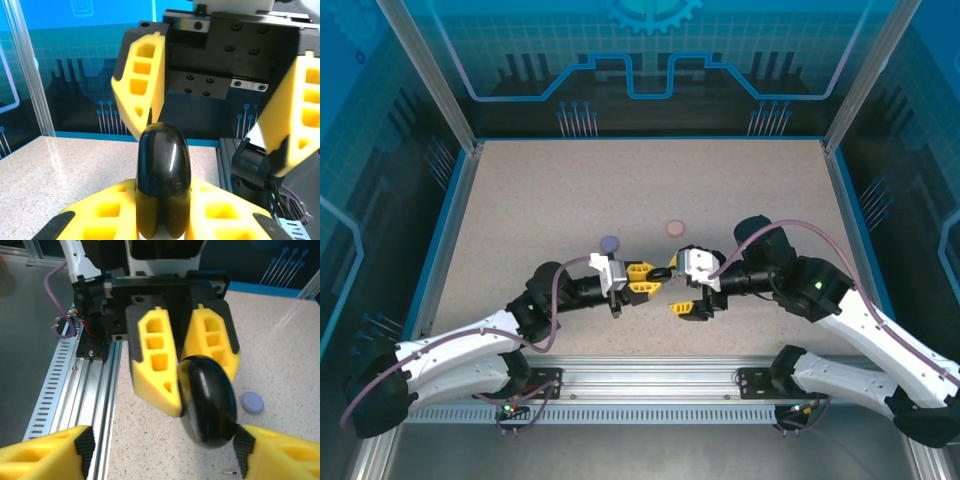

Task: Insert the wireless bluetooth earbuds into the charging case

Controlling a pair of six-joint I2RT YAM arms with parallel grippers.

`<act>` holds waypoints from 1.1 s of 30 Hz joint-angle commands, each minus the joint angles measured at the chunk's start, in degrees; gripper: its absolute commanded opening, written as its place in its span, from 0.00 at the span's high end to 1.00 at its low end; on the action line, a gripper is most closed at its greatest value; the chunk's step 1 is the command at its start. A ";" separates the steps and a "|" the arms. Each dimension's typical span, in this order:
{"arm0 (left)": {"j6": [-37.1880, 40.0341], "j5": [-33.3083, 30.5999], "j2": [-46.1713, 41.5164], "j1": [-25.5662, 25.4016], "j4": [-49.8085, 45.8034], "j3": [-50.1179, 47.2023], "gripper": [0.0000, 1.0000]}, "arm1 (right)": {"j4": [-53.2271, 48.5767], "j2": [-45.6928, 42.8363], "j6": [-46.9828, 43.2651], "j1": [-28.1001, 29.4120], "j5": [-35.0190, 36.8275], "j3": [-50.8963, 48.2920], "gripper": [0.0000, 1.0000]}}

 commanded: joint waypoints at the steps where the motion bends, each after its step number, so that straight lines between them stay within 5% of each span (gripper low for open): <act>1: 1.27 1.74 -1.09 0.01 0.37 1.56 1.00 | -1.13 0.83 -3.86 0.77 0.19 2.53 0.33; 9: 1.87 1.93 -1.43 -0.01 0.01 1.38 1.00 | 0.83 1.84 -3.63 0.76 0.05 2.25 0.52; 27: 2.34 2.65 -1.04 0.03 -0.42 1.49 1.00 | 2.11 4.00 2.16 0.13 -0.23 3.14 0.77; 33: 3.25 0.72 -1.78 0.03 -0.75 0.64 0.64 | 2.35 2.54 6.88 -4.02 0.99 1.63 0.78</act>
